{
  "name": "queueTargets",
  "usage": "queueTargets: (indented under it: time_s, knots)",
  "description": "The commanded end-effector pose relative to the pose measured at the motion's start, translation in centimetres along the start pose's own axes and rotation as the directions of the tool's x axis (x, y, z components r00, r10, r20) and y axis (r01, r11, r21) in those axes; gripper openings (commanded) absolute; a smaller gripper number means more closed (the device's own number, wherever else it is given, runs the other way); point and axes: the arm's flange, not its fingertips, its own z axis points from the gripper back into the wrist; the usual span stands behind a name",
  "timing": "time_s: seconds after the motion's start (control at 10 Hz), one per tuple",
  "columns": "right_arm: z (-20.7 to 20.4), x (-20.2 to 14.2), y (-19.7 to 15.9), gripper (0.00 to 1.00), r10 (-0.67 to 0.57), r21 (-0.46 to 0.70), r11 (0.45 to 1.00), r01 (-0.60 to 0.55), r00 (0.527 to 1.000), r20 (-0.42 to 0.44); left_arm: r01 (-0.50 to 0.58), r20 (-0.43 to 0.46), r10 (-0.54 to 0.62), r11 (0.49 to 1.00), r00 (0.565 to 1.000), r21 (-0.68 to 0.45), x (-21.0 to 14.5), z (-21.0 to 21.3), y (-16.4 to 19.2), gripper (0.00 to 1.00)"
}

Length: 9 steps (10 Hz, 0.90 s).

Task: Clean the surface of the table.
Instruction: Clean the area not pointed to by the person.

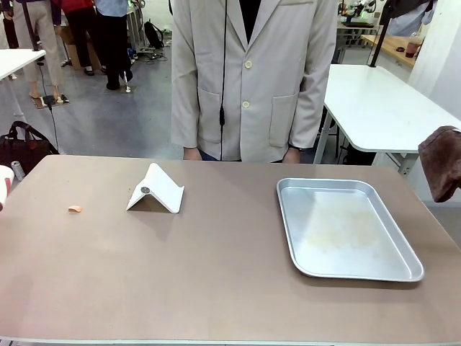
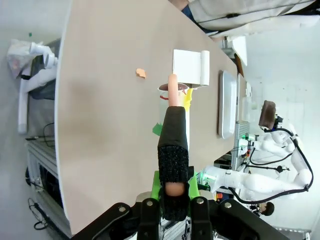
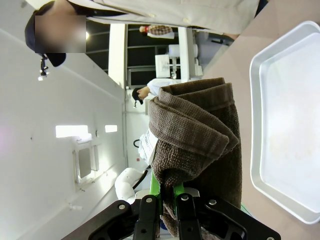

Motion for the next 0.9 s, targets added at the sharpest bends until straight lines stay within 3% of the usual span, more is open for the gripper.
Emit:
queueTargets:
  time_s: [0.0,0.2,0.8]
  knots:
    - [0.0,-0.1,0.6,0.11,-0.016,-0.006,1.0,0.016,1.0,0.0,-0.01,0.003,0.01,1.0,1.0,0.0,0.1,-0.7,1.2,0.03]
    - [0.0,-0.1,0.6,0.11,-0.016,-0.006,1.0,0.016,1.0,0.0,-0.027,0.042,0.026,1.0,0.999,0.001,1.1,-1.2,1.6,0.03]
    - [0.0,-0.1,0.6,0.11,-0.016,-0.006,1.0,0.016,1.0,0.0,-0.078,0.041,0.077,0.997,0.996,0.029,3.7,-2.5,2.7,0.03]
